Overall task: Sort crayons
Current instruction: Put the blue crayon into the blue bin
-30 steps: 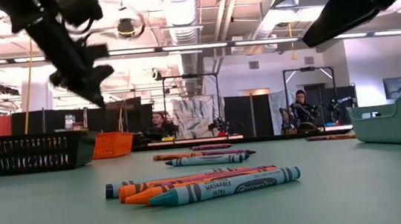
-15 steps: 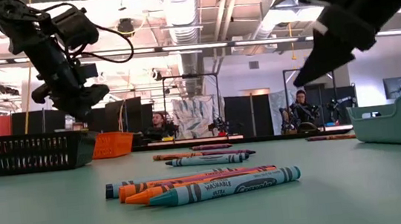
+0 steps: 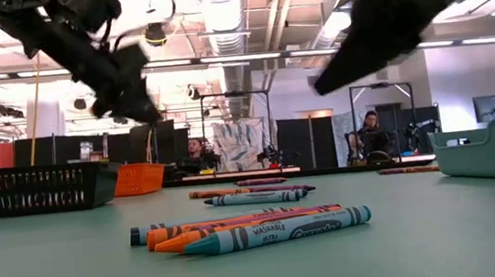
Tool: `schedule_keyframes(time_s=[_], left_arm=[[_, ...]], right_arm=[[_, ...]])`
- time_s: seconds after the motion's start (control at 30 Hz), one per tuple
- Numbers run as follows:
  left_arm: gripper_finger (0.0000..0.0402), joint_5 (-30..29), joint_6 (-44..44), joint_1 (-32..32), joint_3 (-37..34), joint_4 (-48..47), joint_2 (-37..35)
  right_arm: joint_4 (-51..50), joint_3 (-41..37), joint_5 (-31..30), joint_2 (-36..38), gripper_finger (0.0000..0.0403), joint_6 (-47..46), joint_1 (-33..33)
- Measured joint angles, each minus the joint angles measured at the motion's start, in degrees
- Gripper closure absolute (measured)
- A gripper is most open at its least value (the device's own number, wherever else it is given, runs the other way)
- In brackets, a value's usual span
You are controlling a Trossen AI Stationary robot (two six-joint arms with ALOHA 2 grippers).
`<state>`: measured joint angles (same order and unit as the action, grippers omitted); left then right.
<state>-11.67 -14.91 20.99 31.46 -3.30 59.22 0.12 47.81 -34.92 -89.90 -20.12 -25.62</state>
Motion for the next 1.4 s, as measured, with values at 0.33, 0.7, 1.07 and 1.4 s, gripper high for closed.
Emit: schedule_keyframes(time_s=[0.33,0.7,1.07,1.4], left_arm=[[0.0258,5.7,8.2,-25.1,-2.9,17.4,3.5],[0.0258,-5.6,12.2,-35.7,-2.9,29.3,15.4],[0.0258,-5.5,12.7,-35.7,-2.9,39.2,21.7],[0.0258,-5.2,12.5,-35.7,-2.9,40.3,21.5]], right_arm=[[25.7,0.7,14.3,-14.4,0.0271,17.6,4.3],[24.3,2.0,19.3,-19.2,0.0271,14.3,8.4],[20.5,1.9,20.1,-19.2,0.0271,10.0,9.7],[18.2,1.9,20.0,-19.8,0.0295,9.8,9.7]])
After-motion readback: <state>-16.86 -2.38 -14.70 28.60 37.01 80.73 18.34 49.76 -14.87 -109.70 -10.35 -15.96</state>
